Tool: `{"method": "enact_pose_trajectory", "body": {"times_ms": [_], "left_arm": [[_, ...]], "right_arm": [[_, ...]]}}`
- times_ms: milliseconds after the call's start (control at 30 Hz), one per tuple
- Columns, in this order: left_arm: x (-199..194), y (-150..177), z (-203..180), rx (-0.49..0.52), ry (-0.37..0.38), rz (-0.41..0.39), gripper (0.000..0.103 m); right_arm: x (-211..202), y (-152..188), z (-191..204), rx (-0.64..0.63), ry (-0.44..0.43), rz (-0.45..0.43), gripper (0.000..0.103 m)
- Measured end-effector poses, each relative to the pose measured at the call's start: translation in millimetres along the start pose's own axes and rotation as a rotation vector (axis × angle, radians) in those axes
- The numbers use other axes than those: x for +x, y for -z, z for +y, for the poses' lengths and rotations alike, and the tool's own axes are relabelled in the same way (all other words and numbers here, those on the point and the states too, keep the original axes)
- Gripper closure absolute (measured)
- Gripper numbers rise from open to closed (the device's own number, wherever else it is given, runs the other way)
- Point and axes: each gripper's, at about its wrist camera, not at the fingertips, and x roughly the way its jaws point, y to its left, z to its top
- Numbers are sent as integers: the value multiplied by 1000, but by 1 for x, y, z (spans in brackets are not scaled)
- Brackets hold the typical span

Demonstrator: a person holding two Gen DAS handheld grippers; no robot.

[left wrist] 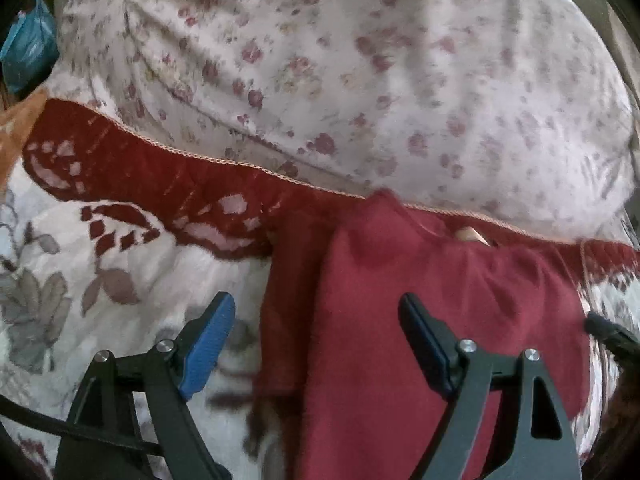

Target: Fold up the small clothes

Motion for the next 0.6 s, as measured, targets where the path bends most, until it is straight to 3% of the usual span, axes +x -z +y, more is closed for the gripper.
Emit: {"method": "enact_pose_trajectory", "body": {"times_ms": [100, 200, 267, 400, 600], "left_arm": [[-13, 13, -4, 7, -30, 44, 20], [-36, 32, 0, -16, -14, 59, 20], [-47, 48, 9, -53, -3, 57, 16], [-40, 67, 19, -99, -12, 69, 16], [-10, 86, 37, -140, -10, 116, 15]], "right_arm": [[23, 24, 0, -53, 63, 101, 56], [17, 19, 6, -44, 85, 95, 54], [0, 11, 20, -38, 40, 45, 53], [-2, -3, 76, -134, -55, 17, 50], [64, -20, 177, -262, -124, 72, 50]]}}
